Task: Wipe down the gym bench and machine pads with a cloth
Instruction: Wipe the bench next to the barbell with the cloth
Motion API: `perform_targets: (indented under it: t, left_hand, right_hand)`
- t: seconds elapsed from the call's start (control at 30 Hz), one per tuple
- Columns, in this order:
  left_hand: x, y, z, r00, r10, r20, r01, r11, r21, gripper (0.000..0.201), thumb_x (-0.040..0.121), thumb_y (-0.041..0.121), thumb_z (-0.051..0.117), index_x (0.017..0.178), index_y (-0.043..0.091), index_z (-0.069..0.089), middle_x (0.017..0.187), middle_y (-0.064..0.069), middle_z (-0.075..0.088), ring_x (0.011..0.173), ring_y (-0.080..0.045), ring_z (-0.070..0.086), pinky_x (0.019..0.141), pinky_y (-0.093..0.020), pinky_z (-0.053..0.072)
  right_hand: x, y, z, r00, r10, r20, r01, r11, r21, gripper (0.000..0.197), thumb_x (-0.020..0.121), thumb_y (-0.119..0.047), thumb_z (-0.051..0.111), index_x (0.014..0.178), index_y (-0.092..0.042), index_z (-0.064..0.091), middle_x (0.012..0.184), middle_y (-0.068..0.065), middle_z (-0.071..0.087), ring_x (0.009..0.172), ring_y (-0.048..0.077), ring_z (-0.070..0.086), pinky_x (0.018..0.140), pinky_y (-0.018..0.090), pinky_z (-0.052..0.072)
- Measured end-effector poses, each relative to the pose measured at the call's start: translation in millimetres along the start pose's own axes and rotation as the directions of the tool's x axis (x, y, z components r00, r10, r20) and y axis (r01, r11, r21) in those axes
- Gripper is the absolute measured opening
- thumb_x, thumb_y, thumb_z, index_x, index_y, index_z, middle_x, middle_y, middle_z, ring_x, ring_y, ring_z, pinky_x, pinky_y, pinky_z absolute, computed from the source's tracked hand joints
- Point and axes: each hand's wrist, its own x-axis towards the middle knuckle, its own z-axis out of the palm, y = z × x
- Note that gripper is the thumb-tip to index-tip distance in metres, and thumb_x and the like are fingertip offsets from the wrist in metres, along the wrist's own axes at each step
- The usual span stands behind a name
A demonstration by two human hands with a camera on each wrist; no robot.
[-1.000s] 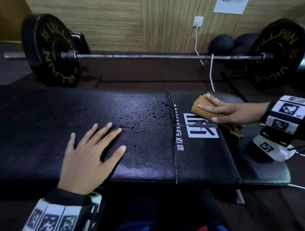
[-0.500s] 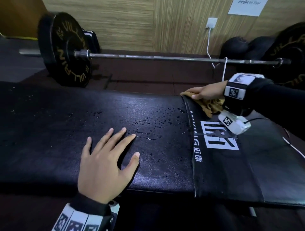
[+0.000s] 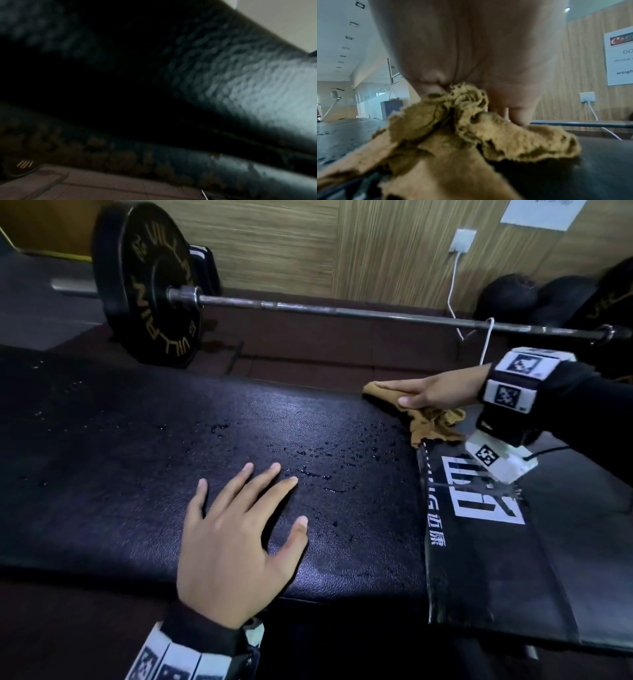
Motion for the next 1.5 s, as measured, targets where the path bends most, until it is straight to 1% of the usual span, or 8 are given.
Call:
perform_targets:
  t: [0.43, 0.57, 0.67, 0.8, 0.9, 1.0, 1.17, 1.5]
  left_hand:
    - [-3.2, -4.1, -0.3, 1.0, 0.011, -0.002, -0.011, 1.0, -0.007, 0.046, 0.083, 0.055, 0.047, 0.124, 0.038, 0.059, 0.138, 0.021, 0.049, 0.134, -0.006, 0.039, 0.114, -0.048, 0.024]
    - [-2.6, -3.4, 0.8, 0.999, 0.015, -0.029, -0.015, 1.0, -0.011, 0.046, 0.083, 0.055, 0.047, 0.124, 0.038, 0.06, 0.136, 0.02, 0.051, 0.133, -0.006, 0.041, 0.113, -0.047, 0.025]
    - [-1.6, -1.3, 0.8, 0.999, 0.003, -0.04, -0.004, 1.0, -0.016, 0.046, 0.081, 0.054, 0.048, 0.122, 0.038, 0.061, 0.135, 0.02, 0.052, 0.132, -0.007, 0.042, 0.112, -0.048, 0.026]
    - [-0.3, 0.9, 0.2, 0.999, -0.009, -0.051, 0.008, 1.0, -0.017, 0.045, 0.08, 0.053, 0.048, 0.119, 0.037, 0.062, 0.134, 0.02, 0.053, 0.131, -0.008, 0.044, 0.112, -0.047, 0.026]
    - [-0.7, 0.8, -0.1, 0.999, -0.01, -0.039, 0.009, 1.0, -0.013, 0.045, 0.08, 0.053, 0.047, 0.12, 0.038, 0.061, 0.134, 0.021, 0.052, 0.131, -0.006, 0.043, 0.112, -0.047, 0.026]
    - [-1.9, 0.5, -0.2, 0.999, -0.012, -0.029, 0.012, 1.0, -0.014, 0.044, 0.081, 0.054, 0.047, 0.121, 0.039, 0.06, 0.135, 0.023, 0.05, 0.132, -0.004, 0.04, 0.114, -0.045, 0.024]
    - [-3.0, 0.1, -0.4, 1.0, -0.012, -0.027, 0.011, 1.0, -0.014, 0.045, 0.082, 0.054, 0.046, 0.122, 0.039, 0.06, 0.136, 0.023, 0.05, 0.133, -0.003, 0.039, 0.114, -0.045, 0.024]
    - [-1.4, -0.6, 1.1, 0.999, -0.016, -0.03, 0.016, 1.0, -0.015, 0.045, 0.081, 0.053, 0.048, 0.122, 0.039, 0.06, 0.135, 0.023, 0.05, 0.132, -0.004, 0.041, 0.114, -0.044, 0.024]
  right_hand:
    - [-23.4, -57.0, 56.4, 0.939, -0.265, 0.219, 0.315, 0.919, -0.238, 0.074, 0.098, -0.005, 0.041, 0.144, -0.044, -0.001, 0.152, -0.017, -0.02, 0.14, 0.013, -0.019, 0.112, 0.036, -0.013]
    - [-54.9, -11.2, 45.0, 0.946, -0.137, 0.292, 0.222, 0.934, -0.28, 0.079, 0.096, 0.002, 0.039, 0.123, -0.065, 0.01, 0.143, -0.033, -0.014, 0.14, 0.0, -0.007, 0.115, 0.027, -0.005]
    - [-68.0, 10.1, 33.7, 0.987, -0.126, 0.099, 0.137, 0.984, -0.111, 0.058, 0.097, -0.006, 0.047, 0.127, -0.054, 0.034, 0.152, -0.02, 0.019, 0.139, 0.001, 0.023, 0.116, 0.023, 0.019]
    - [-45.9, 6.9, 18.4, 0.994, 0.008, 0.113, 0.023, 0.963, -0.27, 0.084, 0.092, 0.01, 0.038, 0.136, -0.051, 0.001, 0.15, -0.023, -0.013, 0.145, 0.015, 0.001, 0.117, 0.03, 0.001]
    - [-19.5, -15.6, 10.5, 1.0, 0.001, -0.024, -0.007, 0.957, -0.291, 0.08, 0.089, 0.009, 0.038, 0.149, -0.031, 0.004, 0.158, -0.005, 0.0, 0.143, 0.018, 0.015, 0.113, 0.022, 0.005]
    - [-6.0, -43.2, 18.5, 0.991, -0.01, -0.136, -0.034, 0.949, -0.313, 0.069, 0.091, -0.006, 0.05, 0.15, -0.024, 0.019, 0.155, 0.005, 0.024, 0.138, 0.023, 0.031, 0.114, 0.033, 0.025]
    - [-30.3, -62.6, 60.9, 0.982, -0.186, 0.019, 0.174, 0.878, -0.445, 0.067, 0.1, -0.022, 0.038, 0.148, -0.035, -0.007, 0.157, -0.006, -0.013, 0.144, 0.025, -0.005, 0.115, 0.036, 0.001]
    - [-68.6, 1.4, 47.8, 1.0, -0.019, 0.013, 0.022, 0.895, -0.446, 0.061, 0.102, -0.021, 0.033, 0.147, -0.039, -0.005, 0.156, -0.016, -0.009, 0.146, 0.017, 0.005, 0.118, 0.033, 0.007]
